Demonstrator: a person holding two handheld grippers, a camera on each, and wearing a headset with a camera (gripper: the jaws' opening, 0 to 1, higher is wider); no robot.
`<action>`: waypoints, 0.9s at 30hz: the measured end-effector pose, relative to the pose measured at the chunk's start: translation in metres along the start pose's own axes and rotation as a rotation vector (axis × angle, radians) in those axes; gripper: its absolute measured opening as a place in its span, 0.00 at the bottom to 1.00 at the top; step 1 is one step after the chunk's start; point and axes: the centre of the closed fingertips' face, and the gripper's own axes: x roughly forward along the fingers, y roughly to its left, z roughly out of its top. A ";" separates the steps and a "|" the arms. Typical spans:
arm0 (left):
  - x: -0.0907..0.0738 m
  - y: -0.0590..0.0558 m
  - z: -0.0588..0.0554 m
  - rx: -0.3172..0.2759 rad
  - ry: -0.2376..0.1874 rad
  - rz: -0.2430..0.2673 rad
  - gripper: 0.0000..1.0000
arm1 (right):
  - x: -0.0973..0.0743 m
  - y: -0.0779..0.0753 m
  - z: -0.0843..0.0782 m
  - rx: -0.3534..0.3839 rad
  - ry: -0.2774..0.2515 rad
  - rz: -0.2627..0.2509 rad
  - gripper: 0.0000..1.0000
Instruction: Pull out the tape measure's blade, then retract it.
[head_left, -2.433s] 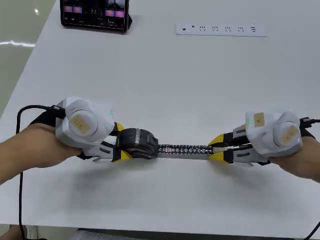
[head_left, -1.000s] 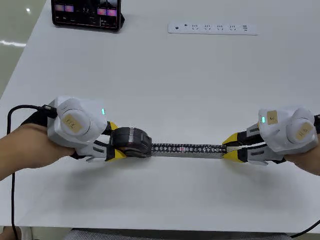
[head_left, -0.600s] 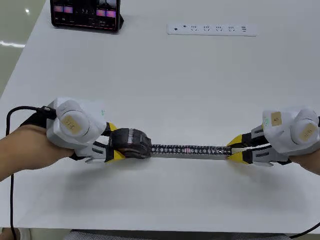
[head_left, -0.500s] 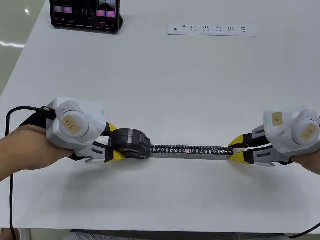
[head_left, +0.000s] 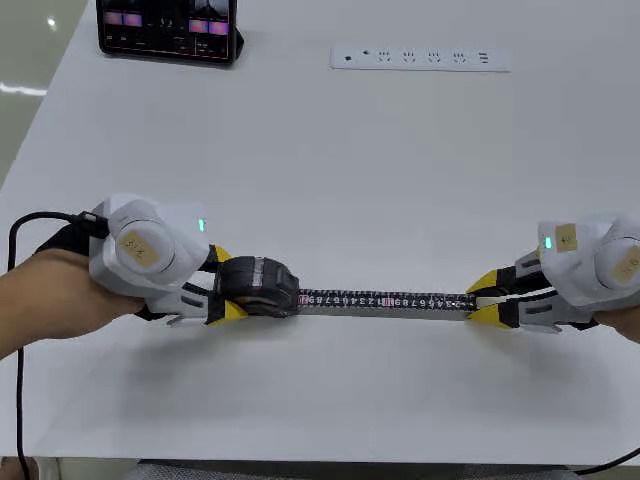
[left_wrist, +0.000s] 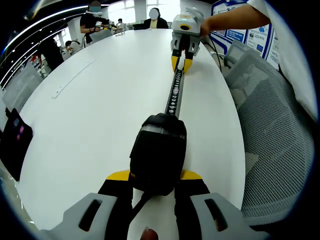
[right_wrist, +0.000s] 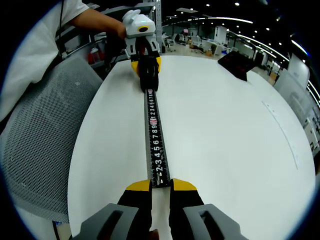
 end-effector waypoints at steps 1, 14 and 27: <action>0.000 0.000 0.000 0.000 0.000 0.000 0.27 | -0.001 0.000 -0.002 0.001 0.002 0.000 0.08; 0.000 0.000 0.000 -0.003 -0.006 -0.001 0.27 | -0.011 -0.003 -0.019 0.002 0.046 -0.007 0.08; 0.001 0.001 0.000 -0.002 -0.007 0.004 0.27 | -0.016 -0.005 -0.028 0.006 0.070 -0.012 0.08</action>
